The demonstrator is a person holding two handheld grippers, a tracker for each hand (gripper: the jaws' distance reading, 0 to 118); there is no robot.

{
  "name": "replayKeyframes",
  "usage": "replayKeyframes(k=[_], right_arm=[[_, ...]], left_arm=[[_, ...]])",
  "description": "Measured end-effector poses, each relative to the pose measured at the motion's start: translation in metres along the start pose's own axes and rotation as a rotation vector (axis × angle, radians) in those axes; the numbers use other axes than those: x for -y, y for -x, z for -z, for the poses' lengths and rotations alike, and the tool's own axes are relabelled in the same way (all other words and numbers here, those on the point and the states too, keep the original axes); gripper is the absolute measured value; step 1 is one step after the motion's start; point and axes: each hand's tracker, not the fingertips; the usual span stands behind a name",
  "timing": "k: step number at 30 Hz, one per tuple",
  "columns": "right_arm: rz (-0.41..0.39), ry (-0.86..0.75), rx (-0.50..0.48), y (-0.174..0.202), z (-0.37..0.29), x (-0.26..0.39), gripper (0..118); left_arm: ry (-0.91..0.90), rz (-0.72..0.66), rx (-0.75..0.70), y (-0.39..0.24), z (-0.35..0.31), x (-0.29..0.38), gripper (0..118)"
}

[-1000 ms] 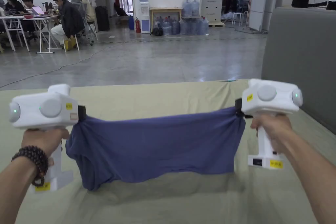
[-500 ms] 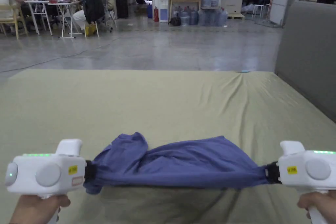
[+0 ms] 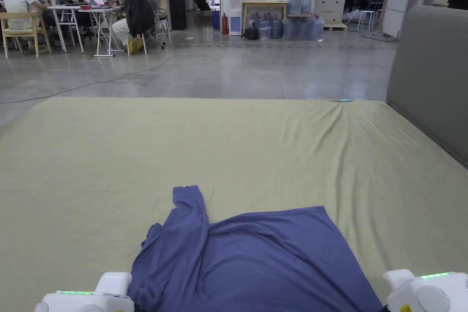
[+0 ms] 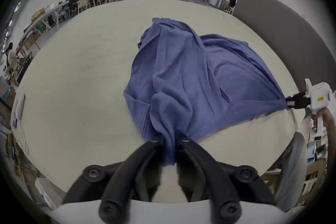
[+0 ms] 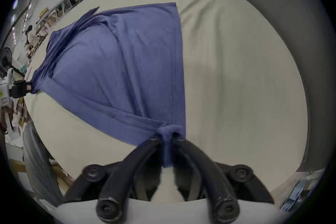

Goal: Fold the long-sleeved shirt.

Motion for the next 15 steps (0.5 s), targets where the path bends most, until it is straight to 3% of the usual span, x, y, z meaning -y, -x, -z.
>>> replayKeyframes(k=[2,4,5,9,10,12,13,15], right_arm=[[-0.02,-0.021,0.031,0.0,-0.01,0.0,95],[-0.042,-0.048,0.058,-0.001,-0.028,0.003,97],[-0.045,-0.097,0.065,-0.002,-0.039,0.001,97],[0.03,-0.19,0.033,-0.011,-0.073,-0.011,95],[0.054,-0.215,0.024,-0.011,-0.078,-0.016,88],[0.054,-0.256,0.008,-0.009,-0.082,-0.025,9],[0.061,-0.25,0.013,-0.007,-0.079,-0.032,0],[0.065,-0.258,0.005,-0.006,-0.074,-0.048,0]], left_arm=[[-0.005,0.0,-0.004,-0.007,-0.014,0.003,114],[0.002,-0.002,0.019,0.0,-0.026,-0.004,116],[-0.113,-0.003,0.061,-0.003,-0.04,-0.003,116],[-0.12,0.001,0.035,0.005,-0.051,-0.028,114],[-0.15,-0.001,0.021,0.006,-0.052,-0.036,104],[-0.202,0.015,0.008,-0.013,-0.07,-0.056,16],[-0.215,0.008,-0.014,-0.041,-0.096,-0.065,0],[-0.226,0.005,0.0,-0.053,-0.096,-0.088,0]])
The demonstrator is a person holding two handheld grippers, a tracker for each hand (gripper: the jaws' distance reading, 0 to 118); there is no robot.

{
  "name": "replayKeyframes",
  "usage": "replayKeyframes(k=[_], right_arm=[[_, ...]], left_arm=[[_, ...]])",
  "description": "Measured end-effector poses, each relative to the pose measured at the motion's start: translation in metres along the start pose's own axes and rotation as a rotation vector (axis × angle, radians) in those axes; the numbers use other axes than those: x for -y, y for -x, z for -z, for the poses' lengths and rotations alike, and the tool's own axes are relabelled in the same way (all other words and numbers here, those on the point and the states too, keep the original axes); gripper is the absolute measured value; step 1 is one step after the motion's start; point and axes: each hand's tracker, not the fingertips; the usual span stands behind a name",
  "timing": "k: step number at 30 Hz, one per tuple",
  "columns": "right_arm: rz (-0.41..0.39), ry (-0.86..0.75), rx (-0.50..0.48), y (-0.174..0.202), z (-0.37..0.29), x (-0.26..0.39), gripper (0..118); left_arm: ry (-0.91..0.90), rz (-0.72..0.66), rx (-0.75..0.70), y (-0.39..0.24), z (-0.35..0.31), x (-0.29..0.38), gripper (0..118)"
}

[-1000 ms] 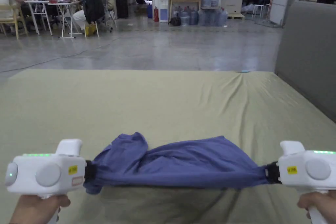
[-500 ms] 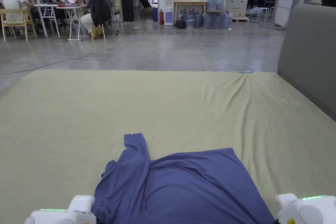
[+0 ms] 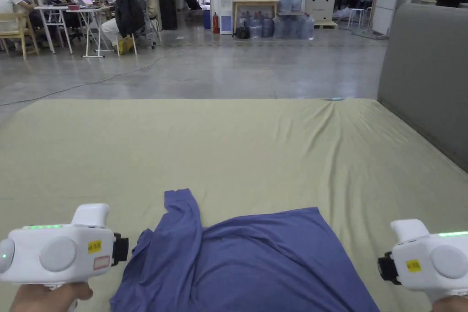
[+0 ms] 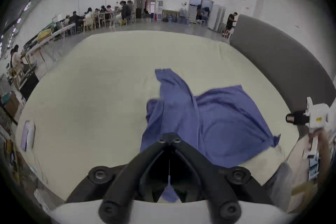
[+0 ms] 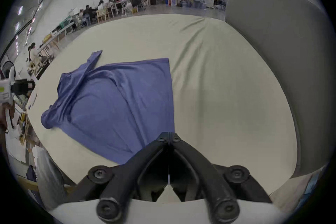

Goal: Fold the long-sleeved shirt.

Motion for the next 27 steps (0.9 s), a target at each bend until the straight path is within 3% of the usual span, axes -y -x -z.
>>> replayKeyframes(k=[6,7,9,10,11,16,18,19,22,23,24,25,27], right_arm=[[0.005,0.005,0.007,0.01,0.045,-0.043,0],[0.005,0.003,-0.001,0.011,0.053,-0.051,0],[0.004,-0.007,-0.028,0.016,0.064,-0.057,0],[0.005,-0.012,-0.043,0.016,0.07,-0.061,0],[0.0,-0.017,-0.06,0.016,0.076,-0.065,0],[-0.025,-0.003,-0.107,0.025,0.096,-0.06,0],[-0.036,0.005,-0.116,0.026,0.099,-0.058,0],[-0.05,0.011,-0.12,0.026,0.1,-0.056,0],[-0.069,0.022,-0.122,0.028,0.101,-0.052,0],[-0.071,0.024,-0.121,0.029,0.101,-0.052,0],[-0.073,0.026,-0.116,0.03,0.102,-0.052,0],[-0.077,0.027,-0.111,0.032,0.102,-0.053,0],[-0.08,0.023,-0.099,0.035,0.099,-0.055,0]], left_arm=[[0.023,-0.03,0.026,-0.004,0.097,-0.073,0],[0.023,-0.037,0.024,-0.007,0.116,-0.085,5],[0.024,-0.041,0.015,-0.01,0.159,-0.104,92],[0.057,-0.047,0.003,-0.012,0.185,-0.113,116],[0.106,-0.065,-0.028,-0.012,0.209,-0.118,117],[0.198,-0.17,-0.104,-0.001,0.3,-0.126,110],[0.256,-0.182,-0.147,0.002,0.321,-0.118,83],[0.28,-0.177,-0.167,0.003,0.329,-0.113,76],[0.245,-0.154,-0.191,-0.001,0.337,-0.11,70],[0.259,-0.137,-0.204,-0.006,0.334,-0.114,59],[0.239,-0.082,-0.236,-0.01,0.328,-0.118,34],[0.215,-0.015,-0.293,-0.013,0.321,-0.122,0],[0.171,-0.027,-0.202,-0.011,0.287,-0.121,0]])
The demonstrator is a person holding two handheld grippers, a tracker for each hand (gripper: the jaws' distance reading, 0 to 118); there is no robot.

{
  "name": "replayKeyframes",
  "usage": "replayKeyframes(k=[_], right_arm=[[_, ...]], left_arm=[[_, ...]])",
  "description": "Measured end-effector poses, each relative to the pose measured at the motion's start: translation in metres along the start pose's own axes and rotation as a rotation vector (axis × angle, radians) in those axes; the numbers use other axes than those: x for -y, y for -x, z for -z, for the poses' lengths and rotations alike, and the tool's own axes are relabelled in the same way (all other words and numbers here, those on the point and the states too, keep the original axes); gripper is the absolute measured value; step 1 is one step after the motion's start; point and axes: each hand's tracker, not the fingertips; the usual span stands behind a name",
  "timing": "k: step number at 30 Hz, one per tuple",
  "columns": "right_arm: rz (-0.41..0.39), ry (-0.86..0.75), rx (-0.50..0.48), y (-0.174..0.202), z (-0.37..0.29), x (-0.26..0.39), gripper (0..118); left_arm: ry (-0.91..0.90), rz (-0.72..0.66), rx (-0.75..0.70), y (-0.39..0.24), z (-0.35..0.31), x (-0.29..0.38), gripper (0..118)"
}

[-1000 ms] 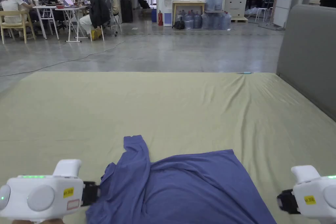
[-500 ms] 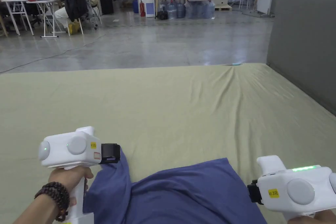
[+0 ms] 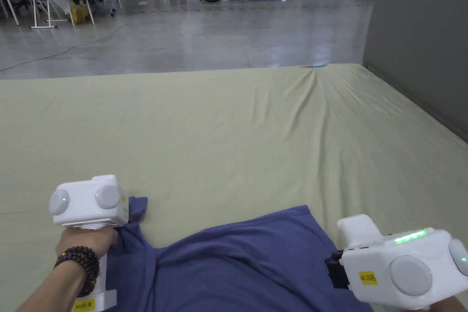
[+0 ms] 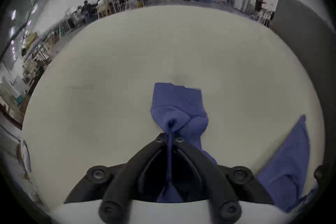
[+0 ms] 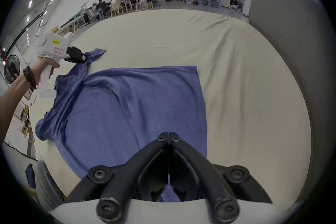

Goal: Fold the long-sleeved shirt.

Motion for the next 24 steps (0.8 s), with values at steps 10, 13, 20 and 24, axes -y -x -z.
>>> replayKeyframes(k=[10,13,20,24], right_arm=[[0.037,-0.073,0.015,0.007,-0.03,-0.02,0],[0.053,-0.087,0.036,0.011,-0.029,-0.025,0],[0.089,-0.077,-0.007,0.019,-0.029,-0.025,0],[0.071,-0.089,-0.008,0.023,-0.036,-0.023,0]], left_arm=[[-0.151,0.251,0.68,0.006,-0.181,0.093,0],[-0.052,0.302,0.67,-0.011,-0.181,0.149,0],[0.028,0.403,0.649,-0.015,-0.153,0.19,118],[-0.148,0.227,0.592,0.023,-0.175,0.144,118]])
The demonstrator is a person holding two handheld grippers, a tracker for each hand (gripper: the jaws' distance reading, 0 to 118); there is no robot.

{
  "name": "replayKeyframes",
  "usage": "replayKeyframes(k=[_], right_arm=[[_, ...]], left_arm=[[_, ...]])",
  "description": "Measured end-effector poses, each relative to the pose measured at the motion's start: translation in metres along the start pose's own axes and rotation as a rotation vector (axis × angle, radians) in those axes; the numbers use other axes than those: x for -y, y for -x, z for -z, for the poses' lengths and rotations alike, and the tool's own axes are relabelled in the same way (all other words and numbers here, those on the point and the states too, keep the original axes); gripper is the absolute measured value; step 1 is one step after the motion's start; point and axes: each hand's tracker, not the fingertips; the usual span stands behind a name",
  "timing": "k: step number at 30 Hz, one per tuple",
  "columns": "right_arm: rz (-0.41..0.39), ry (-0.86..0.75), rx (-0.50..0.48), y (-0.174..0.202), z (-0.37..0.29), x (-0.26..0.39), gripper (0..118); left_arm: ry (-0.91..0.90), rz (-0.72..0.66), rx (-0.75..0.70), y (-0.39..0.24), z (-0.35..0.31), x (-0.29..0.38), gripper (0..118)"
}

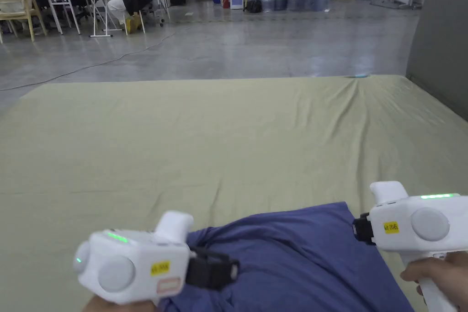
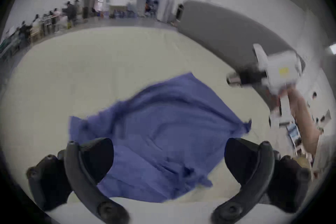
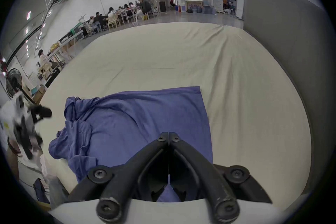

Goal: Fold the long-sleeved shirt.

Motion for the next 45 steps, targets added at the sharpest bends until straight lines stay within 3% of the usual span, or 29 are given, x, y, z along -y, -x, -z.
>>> replayKeyframes(k=[2,3,4,5,6,11,12,13,14,15,16,19,20,21,22,23,24,28,35,36,37,38,39,43,45], right_arm=[[0.005,-0.005,-0.004,0.0,-0.002,0.001,0],[0.007,-0.006,-0.007,0.001,-0.002,0.003,0],[0.008,-0.005,-0.012,0.002,-0.002,0.004,0],[0.008,-0.004,-0.016,0.002,-0.001,0.004,0],[0.007,-0.001,-0.016,0.003,0.001,0.005,0],[0.002,0.013,-0.017,0.004,0.007,0.007,0],[0.005,0.013,-0.018,0.004,0.007,0.007,0],[0.007,0.015,-0.019,0.002,0.008,0.007,0],[0.006,0.017,-0.019,0.002,0.009,0.007,0],[0.003,0.019,-0.016,0.002,0.009,0.008,0],[-0.001,0.021,-0.011,0.002,0.009,0.008,0],[-0.005,0.03,0.001,-0.001,0.013,0.007,0],[0.0,0.033,0.006,-0.002,0.015,0.006,0],[0.009,0.034,0.011,-0.004,0.017,0.005,0],[0.016,0.036,0.014,-0.006,0.02,0.004,0],[0.02,0.04,0.017,-0.008,0.023,0.002,0],[0.023,0.045,0.02,-0.009,0.027,0.0,0],[0.034,0.076,0.026,-0.016,0.048,-0.012,0],[0.026,0.054,0.082,-0.032,0.083,-0.063,0],[0.023,0.05,0.09,-0.036,0.089,-0.072,5],[0.021,0.048,0.088,-0.039,0.095,-0.082,27],[0.023,0.052,0.092,-0.043,0.104,-0.089,68],[0.035,0.07,0.106,-0.048,0.115,-0.096,86],[0.082,0.178,0.167,-0.065,0.162,-0.108,84],[0.097,0.207,0.151,-0.069,0.182,-0.107,72]], left_arm=[[-0.037,-0.068,-0.111,0.019,-0.016,-0.019,110],[-0.057,-0.084,-0.156,0.029,-0.02,-0.025,89],[-0.072,-0.087,-0.214,0.038,-0.022,-0.029,52],[-0.067,-0.082,-0.276,0.045,-0.02,-0.029,3],[-0.062,-0.072,-0.352,0.048,-0.018,-0.028,0],[-0.02,-0.121,-0.39,0.074,0.001,-0.02,0],[-0.024,-0.12,-0.403,0.076,0.005,-0.017,15],[-0.024,-0.117,-0.415,0.077,0.012,-0.014,47],[-0.008,-0.117,-0.423,0.079,0.02,-0.011,93],[0.015,-0.124,-0.434,0.081,0.028,-0.009,109],[0.014,-0.124,-0.429,0.081,0.035,-0.007,110],[0.051,-0.136,-0.442,0.084,0.058,-0.003,109],[0.066,-0.141,-0.473,0.085,0.067,-0.002,105],[0.077,-0.147,-0.503,0.086,0.075,-0.002,93],[0.055,-0.152,-0.511,0.086,0.081,-0.003,68],[0.044,-0.157,-0.524,0.087,0.086,-0.003,25],[0.042,-0.157,-0.532,0.089,0.091,-0.003,11],[0.124,-0.138,-0.525,0.094,0.105,-0.005,5],[0.096,-0.115,-0.499,0.088,0.081,-0.017,5],[0.09,-0.116,-0.493,0.089,0.077,-0.019,5],[0.086,-0.117,-0.49,0.089,0.074,-0.021,5],[0.08,-0.119,-0.486,0.091,0.07,-0.021,5],[0.077,-0.12,-0.484,0.091,0.068,-0.022,5],[0.055,-0.144,-0.478,0.096,0.062,-0.023,5],[0.055,-0.15,-0.482,0.097,0.061,-0.023,5]])
